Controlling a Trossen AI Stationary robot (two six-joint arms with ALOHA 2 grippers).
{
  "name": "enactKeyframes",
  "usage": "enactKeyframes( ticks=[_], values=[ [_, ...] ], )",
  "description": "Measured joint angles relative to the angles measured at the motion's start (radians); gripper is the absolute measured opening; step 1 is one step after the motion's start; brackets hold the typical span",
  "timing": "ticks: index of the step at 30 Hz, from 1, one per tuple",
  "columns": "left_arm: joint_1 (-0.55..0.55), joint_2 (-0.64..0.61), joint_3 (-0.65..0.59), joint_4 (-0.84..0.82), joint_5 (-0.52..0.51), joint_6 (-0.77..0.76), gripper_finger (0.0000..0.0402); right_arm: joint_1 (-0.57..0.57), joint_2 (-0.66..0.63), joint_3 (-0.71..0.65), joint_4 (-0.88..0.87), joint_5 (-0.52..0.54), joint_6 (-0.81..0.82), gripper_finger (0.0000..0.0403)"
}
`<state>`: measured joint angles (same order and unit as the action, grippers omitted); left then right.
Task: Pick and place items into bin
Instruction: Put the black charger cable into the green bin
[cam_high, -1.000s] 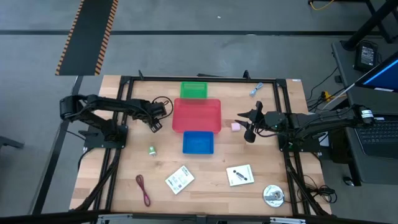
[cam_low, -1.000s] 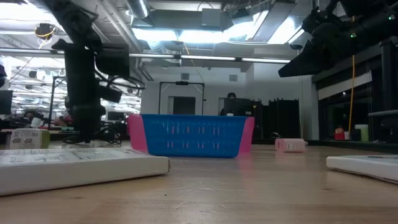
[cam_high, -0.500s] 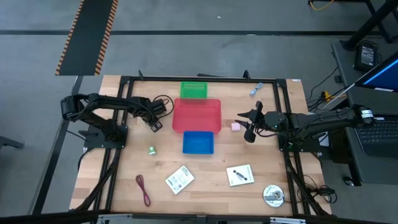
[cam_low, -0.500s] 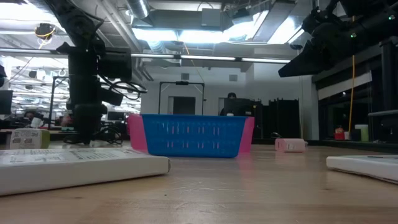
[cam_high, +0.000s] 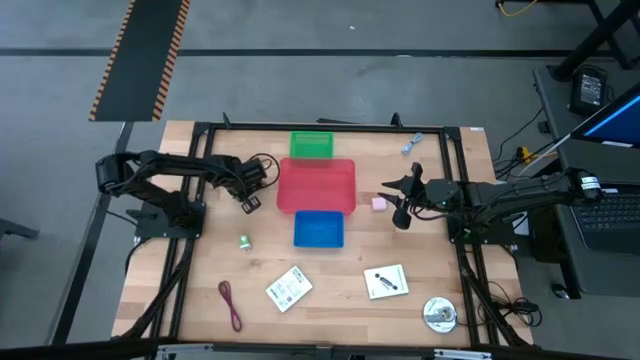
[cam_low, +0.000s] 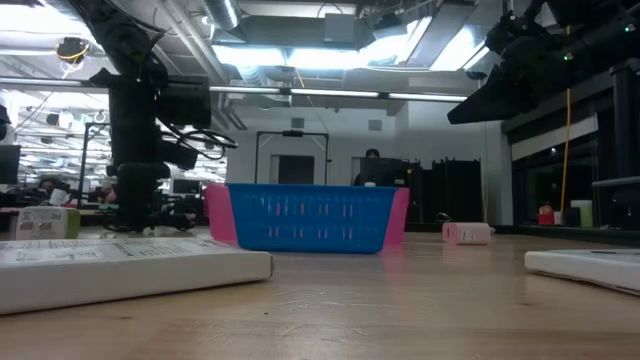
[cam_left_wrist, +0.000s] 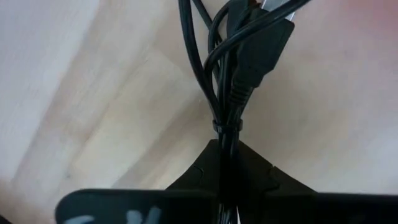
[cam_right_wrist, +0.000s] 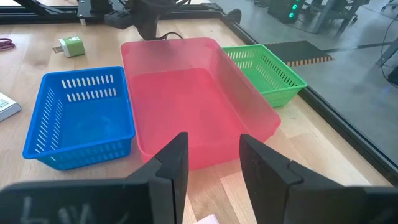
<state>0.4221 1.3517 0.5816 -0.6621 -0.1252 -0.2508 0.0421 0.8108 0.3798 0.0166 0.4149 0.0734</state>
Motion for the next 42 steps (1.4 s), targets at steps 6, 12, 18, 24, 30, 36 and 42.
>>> enactKeyframes(
  ticks=[6,12,18,24,30,36,42],
  values=[
    [-0.001,-0.110,-0.001,-0.011,0.024,0.006,0.0014,0.000,0.001,0.000,0.000,0.000,-0.002,0.0123],
    [-0.001,-0.244,0.000,-0.005,0.054,0.027,0.0014,0.000,0.001,0.000,0.000,0.000,-0.003,0.0123],
    [-0.001,-0.372,0.001,0.087,0.102,0.039,0.0014,-0.001,0.001,0.000,0.001,0.000,-0.007,0.0123],
    [-0.001,-0.439,0.003,0.245,0.184,0.110,0.0014,-0.001,0.001,0.000,0.024,0.000,-0.011,0.0123],
    [-0.001,-0.413,0.003,0.373,0.195,0.152,0.0014,-0.001,0.001,0.000,0.032,0.000,-0.011,0.0123],
    [-0.001,-0.331,0.008,0.496,0.191,0.203,0.0014,-0.001,0.001,0.000,0.031,0.000,-0.011,0.0123],
    [-0.001,-0.201,0.140,0.448,0.121,0.253,0.0014,-0.001,0.001,0.000,0.031,0.000,-0.011,0.0123]
  ],
)
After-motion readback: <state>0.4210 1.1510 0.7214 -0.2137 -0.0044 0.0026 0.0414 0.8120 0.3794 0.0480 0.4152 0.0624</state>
